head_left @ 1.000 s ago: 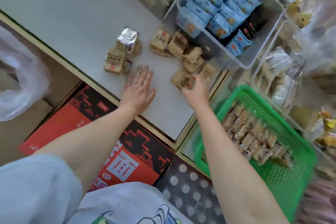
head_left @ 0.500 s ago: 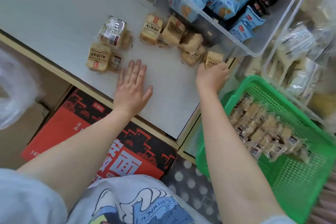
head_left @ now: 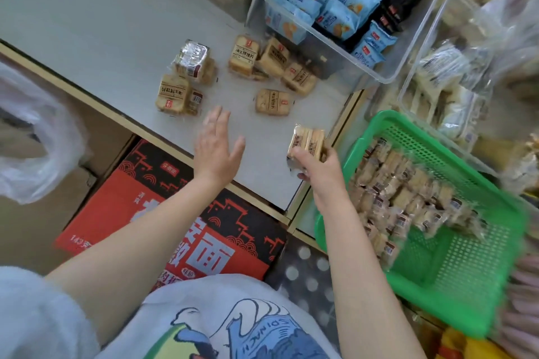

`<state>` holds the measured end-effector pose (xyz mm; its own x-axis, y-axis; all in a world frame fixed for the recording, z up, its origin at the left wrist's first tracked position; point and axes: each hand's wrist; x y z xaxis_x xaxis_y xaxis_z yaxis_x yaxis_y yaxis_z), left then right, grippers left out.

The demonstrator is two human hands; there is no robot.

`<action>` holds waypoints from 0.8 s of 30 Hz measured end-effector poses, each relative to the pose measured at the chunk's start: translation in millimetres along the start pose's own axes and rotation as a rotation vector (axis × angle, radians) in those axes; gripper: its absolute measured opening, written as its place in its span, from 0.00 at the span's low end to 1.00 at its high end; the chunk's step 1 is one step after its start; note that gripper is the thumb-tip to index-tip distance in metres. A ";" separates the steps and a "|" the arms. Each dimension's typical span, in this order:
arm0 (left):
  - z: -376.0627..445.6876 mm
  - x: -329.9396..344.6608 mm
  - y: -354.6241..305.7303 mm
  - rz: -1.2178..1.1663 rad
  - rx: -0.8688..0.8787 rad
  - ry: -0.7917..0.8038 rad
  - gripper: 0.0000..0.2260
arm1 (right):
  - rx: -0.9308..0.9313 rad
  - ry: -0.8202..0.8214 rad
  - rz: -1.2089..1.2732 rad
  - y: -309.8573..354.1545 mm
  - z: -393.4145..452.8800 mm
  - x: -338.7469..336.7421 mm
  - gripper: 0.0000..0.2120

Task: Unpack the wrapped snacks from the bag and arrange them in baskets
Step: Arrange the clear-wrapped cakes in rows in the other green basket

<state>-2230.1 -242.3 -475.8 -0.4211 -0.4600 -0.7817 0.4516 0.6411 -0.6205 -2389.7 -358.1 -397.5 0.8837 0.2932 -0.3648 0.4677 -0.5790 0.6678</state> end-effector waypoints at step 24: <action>-176.8 10.6 -218.5 -0.353 0.155 0.726 0.26 | -0.094 0.109 0.350 -98.2 -99.3 -218.8 0.15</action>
<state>-2472.3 -278.7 -337.5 -0.9387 -0.0730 -0.3368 0.2782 0.4163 -0.8656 -2627.5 -289.9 -318.8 0.9844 0.1724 -0.0363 0.1323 -0.5873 0.7985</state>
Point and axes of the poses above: each hand's wrist, its own z-axis towards the middle knuckle, its own x-axis out of the palm, y = z × x, and after that the axes turned 14 degrees about -y, right-handed
